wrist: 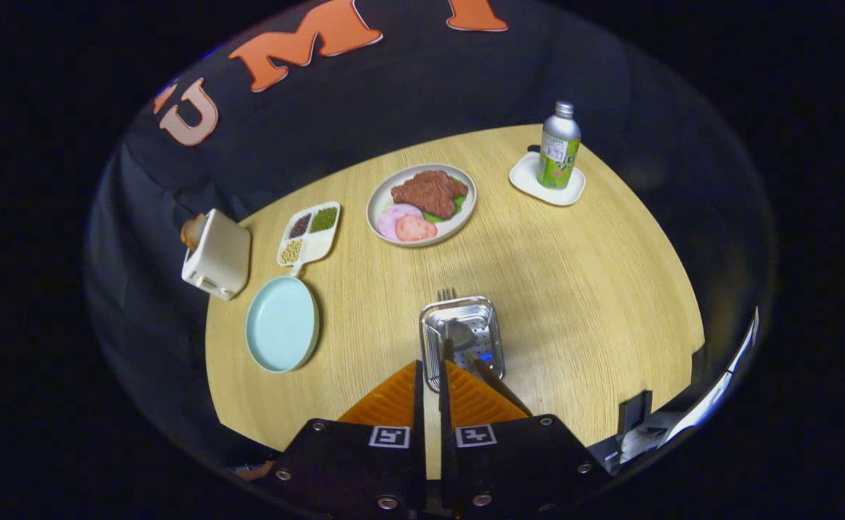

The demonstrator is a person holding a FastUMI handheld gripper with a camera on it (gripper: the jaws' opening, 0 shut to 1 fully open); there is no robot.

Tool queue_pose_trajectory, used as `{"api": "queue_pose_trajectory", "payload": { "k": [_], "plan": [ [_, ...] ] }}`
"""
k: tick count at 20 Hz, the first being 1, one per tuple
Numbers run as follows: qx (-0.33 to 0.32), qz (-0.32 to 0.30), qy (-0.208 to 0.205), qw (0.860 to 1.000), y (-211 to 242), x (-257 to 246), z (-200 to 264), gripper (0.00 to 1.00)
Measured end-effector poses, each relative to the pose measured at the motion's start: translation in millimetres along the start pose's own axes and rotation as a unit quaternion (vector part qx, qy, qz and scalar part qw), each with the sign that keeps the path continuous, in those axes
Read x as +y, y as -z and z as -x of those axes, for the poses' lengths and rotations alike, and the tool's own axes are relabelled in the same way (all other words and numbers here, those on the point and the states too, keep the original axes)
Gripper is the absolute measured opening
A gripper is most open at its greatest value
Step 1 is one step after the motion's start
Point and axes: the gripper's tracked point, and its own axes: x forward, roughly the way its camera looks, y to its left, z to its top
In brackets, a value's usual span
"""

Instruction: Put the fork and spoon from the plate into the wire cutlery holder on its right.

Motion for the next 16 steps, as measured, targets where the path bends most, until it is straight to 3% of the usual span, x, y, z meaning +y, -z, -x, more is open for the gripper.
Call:
{"api": "queue_pose_trajectory", "payload": {
  "k": [3, 7, 12, 16],
  "plan": [
    [-0.091, 0.022, -0.012, 0.996, -46, 10, 22, 0.18],
    [-0.229, 0.040, -0.029, 0.972, -109, 30, 71, 0.38],
    [-0.376, 0.086, -0.014, 0.922, -163, 41, 134, 0.71],
    [-0.469, 0.113, 0.004, 0.876, -190, 51, 184, 0.88]
  ]
}}
